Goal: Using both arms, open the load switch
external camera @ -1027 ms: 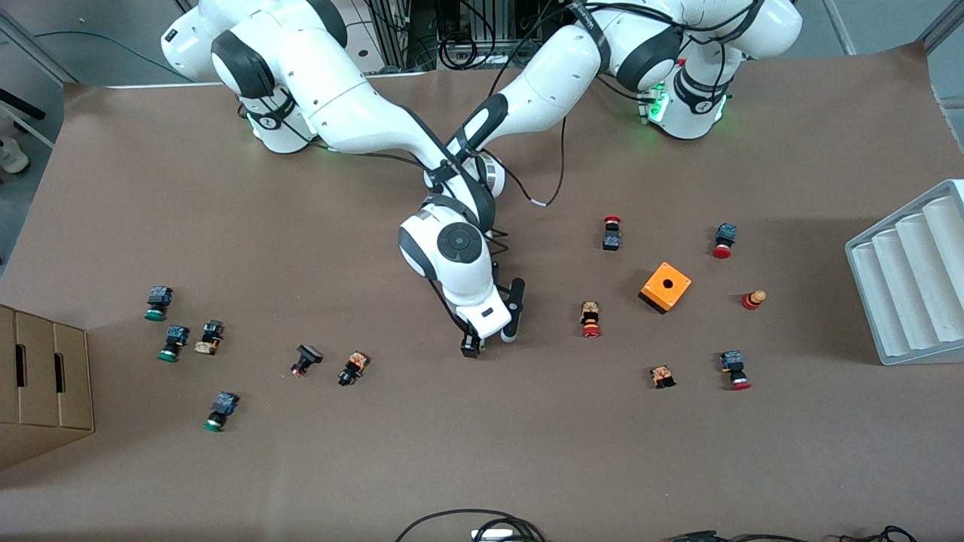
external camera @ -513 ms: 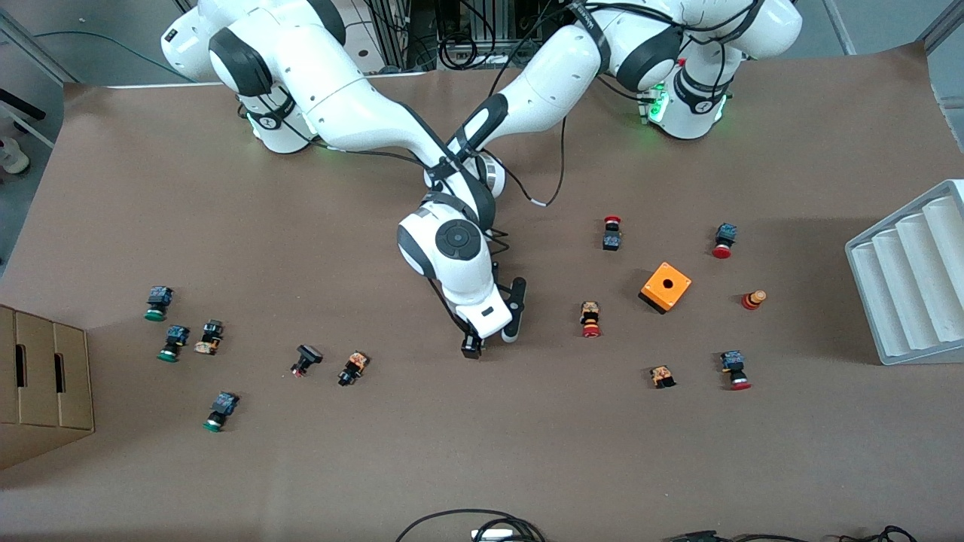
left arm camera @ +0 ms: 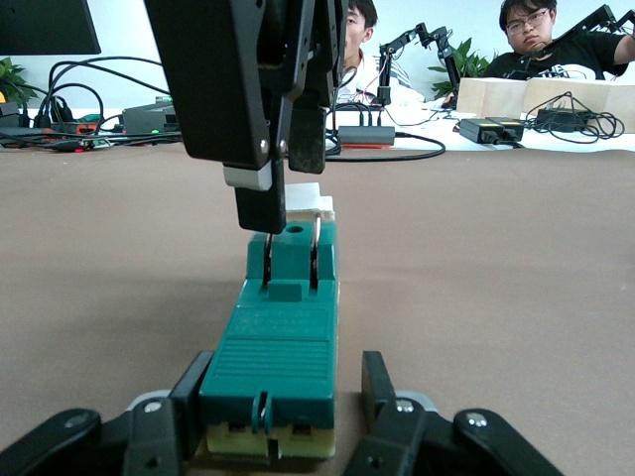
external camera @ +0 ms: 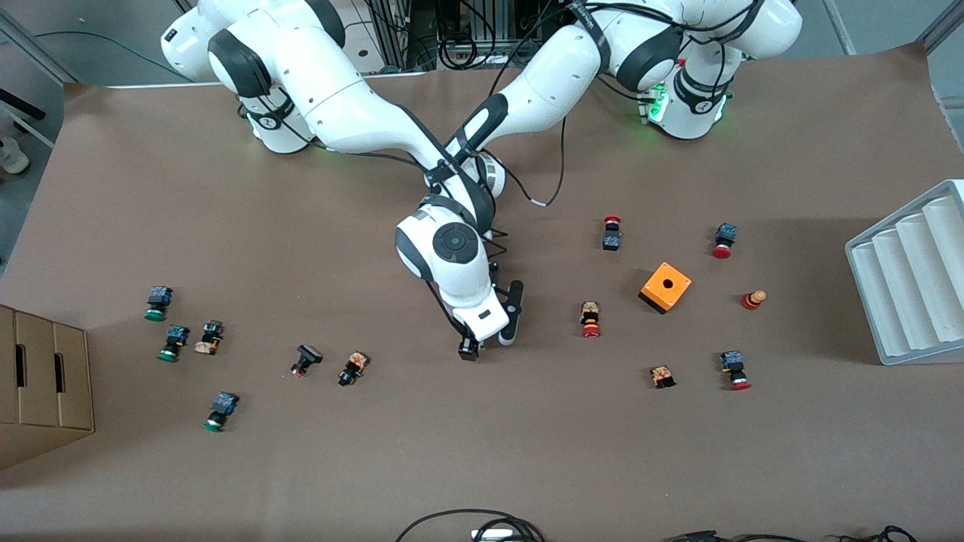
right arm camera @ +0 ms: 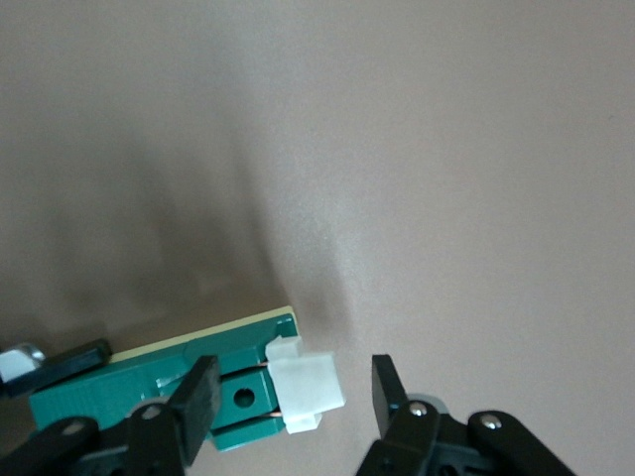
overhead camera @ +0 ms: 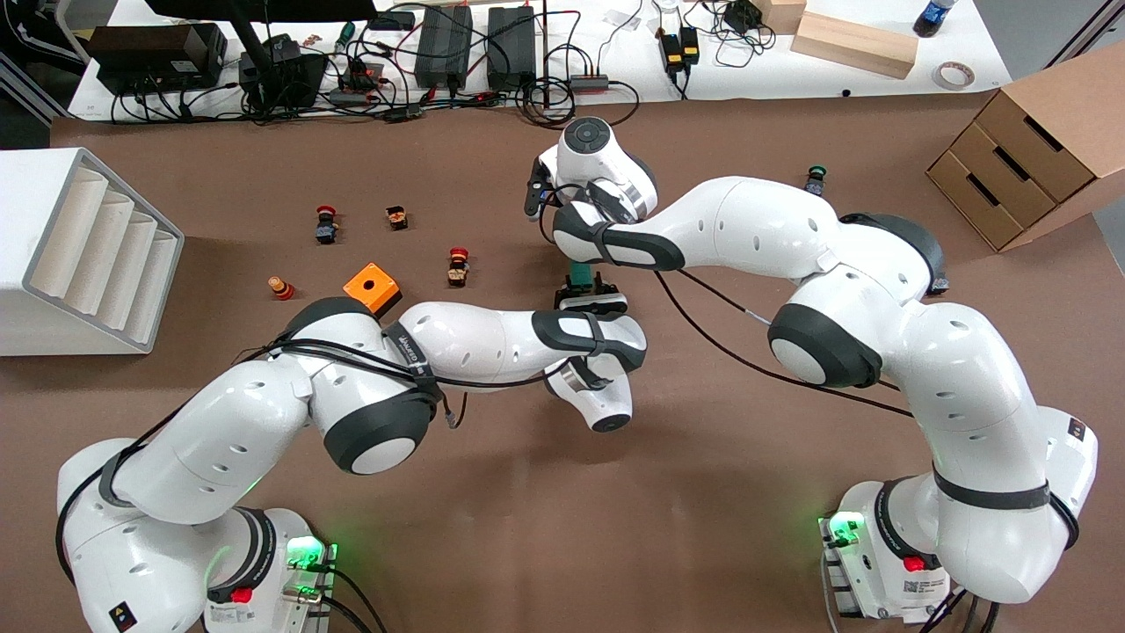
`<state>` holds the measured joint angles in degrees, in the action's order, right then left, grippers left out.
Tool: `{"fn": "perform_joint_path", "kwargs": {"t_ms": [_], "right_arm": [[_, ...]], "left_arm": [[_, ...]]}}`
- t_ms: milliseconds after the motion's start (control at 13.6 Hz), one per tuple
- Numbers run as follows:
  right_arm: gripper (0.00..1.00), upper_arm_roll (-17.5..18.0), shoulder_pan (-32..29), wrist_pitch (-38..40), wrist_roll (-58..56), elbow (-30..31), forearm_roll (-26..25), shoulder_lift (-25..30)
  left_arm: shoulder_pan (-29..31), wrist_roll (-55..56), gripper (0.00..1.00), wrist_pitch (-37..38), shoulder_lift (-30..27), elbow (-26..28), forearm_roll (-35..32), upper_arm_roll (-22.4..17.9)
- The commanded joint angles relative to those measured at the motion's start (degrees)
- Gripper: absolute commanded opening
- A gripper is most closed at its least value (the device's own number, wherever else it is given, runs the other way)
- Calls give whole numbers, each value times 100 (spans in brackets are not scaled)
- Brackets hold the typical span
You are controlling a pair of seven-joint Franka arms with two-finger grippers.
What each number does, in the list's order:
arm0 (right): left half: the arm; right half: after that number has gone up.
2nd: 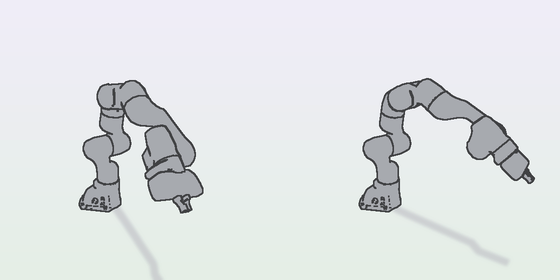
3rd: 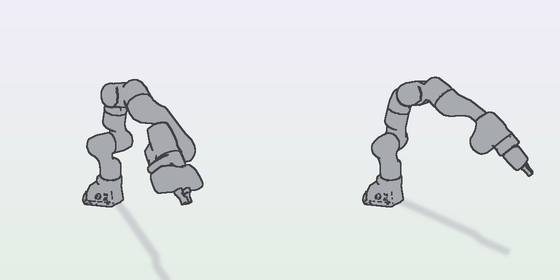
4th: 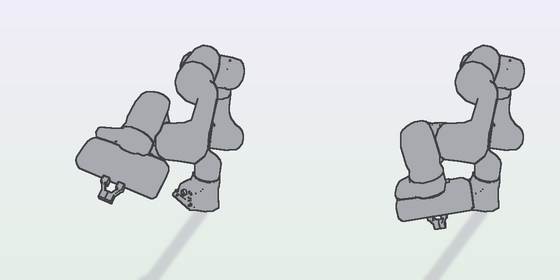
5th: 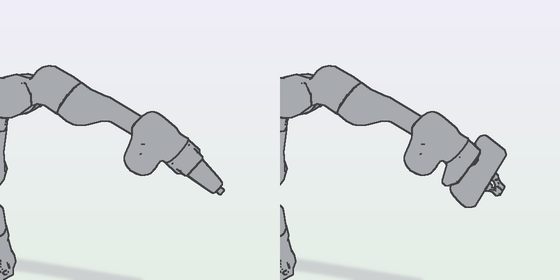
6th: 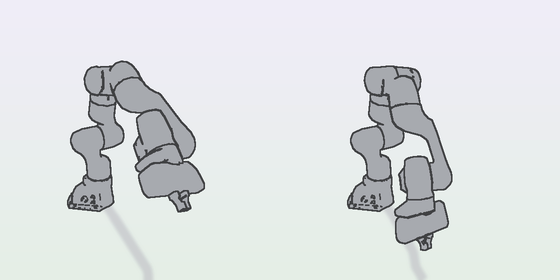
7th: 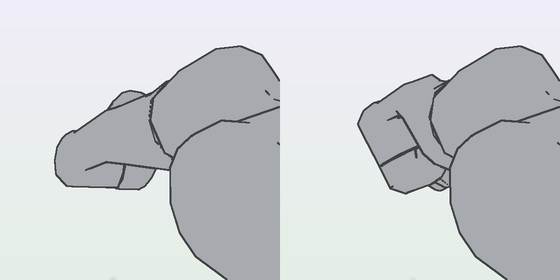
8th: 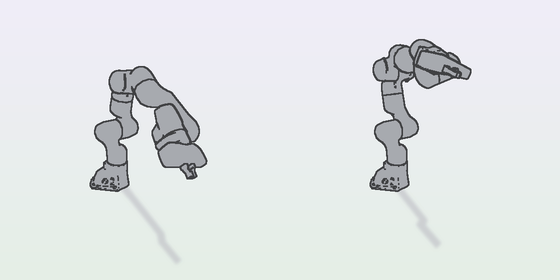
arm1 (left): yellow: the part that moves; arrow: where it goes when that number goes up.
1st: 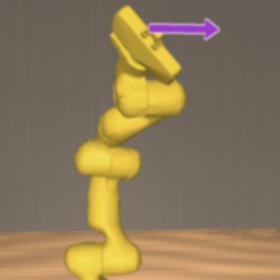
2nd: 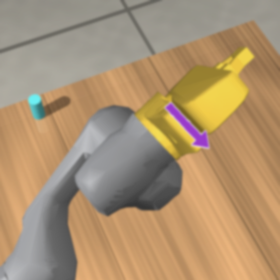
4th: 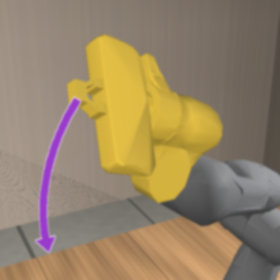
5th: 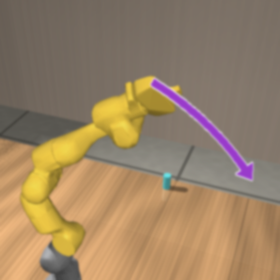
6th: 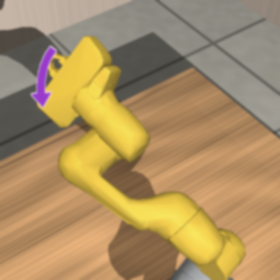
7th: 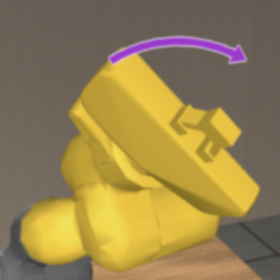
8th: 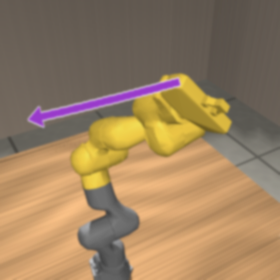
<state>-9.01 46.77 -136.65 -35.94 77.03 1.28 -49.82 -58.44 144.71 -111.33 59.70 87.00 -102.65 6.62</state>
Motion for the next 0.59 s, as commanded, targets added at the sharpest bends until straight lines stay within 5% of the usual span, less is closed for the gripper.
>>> {"fn": "perform_joint_path", "kwargs": {"t_ms": [0,513], "right_arm": [[71,4,-27,-37,-27,-48,101,-63],[71,4,-10,-55,8,40,101,-124]], "left_arm": [[-62,137,66,-91,191,203,105,59],[-62,137,66,-91,182,203,105,59]]}}
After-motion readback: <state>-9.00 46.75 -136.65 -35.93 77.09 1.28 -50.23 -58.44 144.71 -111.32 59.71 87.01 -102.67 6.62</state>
